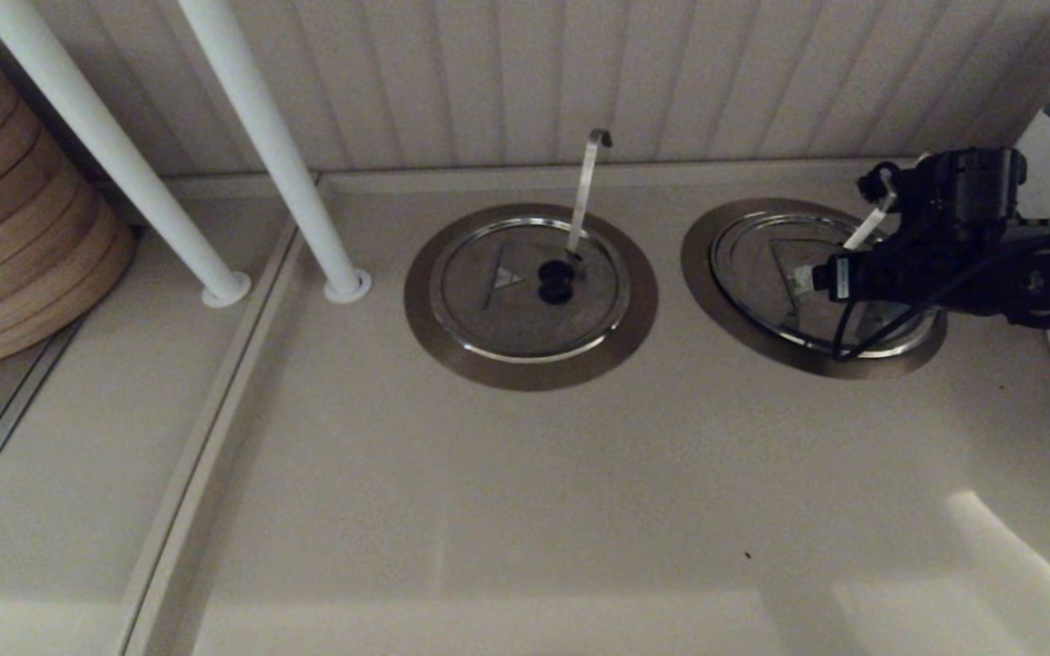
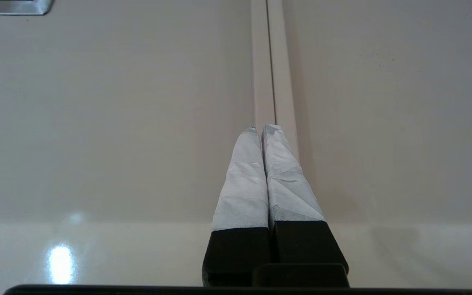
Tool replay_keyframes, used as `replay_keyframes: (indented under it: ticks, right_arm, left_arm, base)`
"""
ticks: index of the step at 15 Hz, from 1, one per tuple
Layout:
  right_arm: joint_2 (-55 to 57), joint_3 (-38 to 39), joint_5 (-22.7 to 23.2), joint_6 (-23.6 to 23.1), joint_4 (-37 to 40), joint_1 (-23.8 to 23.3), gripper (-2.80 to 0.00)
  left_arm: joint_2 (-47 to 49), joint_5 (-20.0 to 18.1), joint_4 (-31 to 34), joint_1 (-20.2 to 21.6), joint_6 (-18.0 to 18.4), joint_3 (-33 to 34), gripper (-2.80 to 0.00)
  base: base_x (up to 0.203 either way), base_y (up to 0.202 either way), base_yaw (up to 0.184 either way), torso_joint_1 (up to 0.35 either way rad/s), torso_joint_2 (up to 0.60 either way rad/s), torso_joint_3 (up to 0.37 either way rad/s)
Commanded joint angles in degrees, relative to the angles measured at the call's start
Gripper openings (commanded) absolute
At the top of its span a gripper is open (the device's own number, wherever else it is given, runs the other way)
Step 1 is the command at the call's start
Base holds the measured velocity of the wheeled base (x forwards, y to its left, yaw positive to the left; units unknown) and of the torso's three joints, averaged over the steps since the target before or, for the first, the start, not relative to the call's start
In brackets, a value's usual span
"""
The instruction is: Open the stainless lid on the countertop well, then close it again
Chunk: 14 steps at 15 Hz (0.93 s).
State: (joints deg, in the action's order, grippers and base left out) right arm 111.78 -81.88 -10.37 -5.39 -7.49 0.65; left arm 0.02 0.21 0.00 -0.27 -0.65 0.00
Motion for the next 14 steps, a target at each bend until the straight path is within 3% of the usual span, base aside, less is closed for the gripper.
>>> replay_keyframes:
  ticks: [1, 4, 7, 14]
  right_arm:
    - [1.28, -0.03, 0.48, 1.74, -0.42, 0.66, 0.00]
    - [1.86, -0.03, 4.99, 4.09, -1.59, 0.67, 0.00]
    - [3.27, 0.06, 5.45, 5.31, -5.78, 0.67, 0.00]
    - [0.41, -0.80, 5.05, 5.39, -5.77, -0.08, 0.00]
  left_arm:
    - [0.06, 0.03, 0.00, 0.00, -0.05, 0.00, -2.80]
    - [0.06, -0.03, 0.00, 0.00, -0.05, 0.00, -2.80]
    - [0.06, 0.06, 0.00, 0.00, -0.05, 0.00, -2.80]
    - [0.06, -0.03, 0.00, 0.00, -0.05, 0.00, -2.80]
  base:
    - [0.000, 0.000, 0.000, 0.000, 0.00, 0.000]
    - [0.000, 0.000, 0.000, 0.000, 0.00, 0.000]
    - [0.000, 0.000, 0.000, 0.000, 0.00, 0.000]
    - [0.000, 0.000, 0.000, 0.000, 0.00, 0.000]
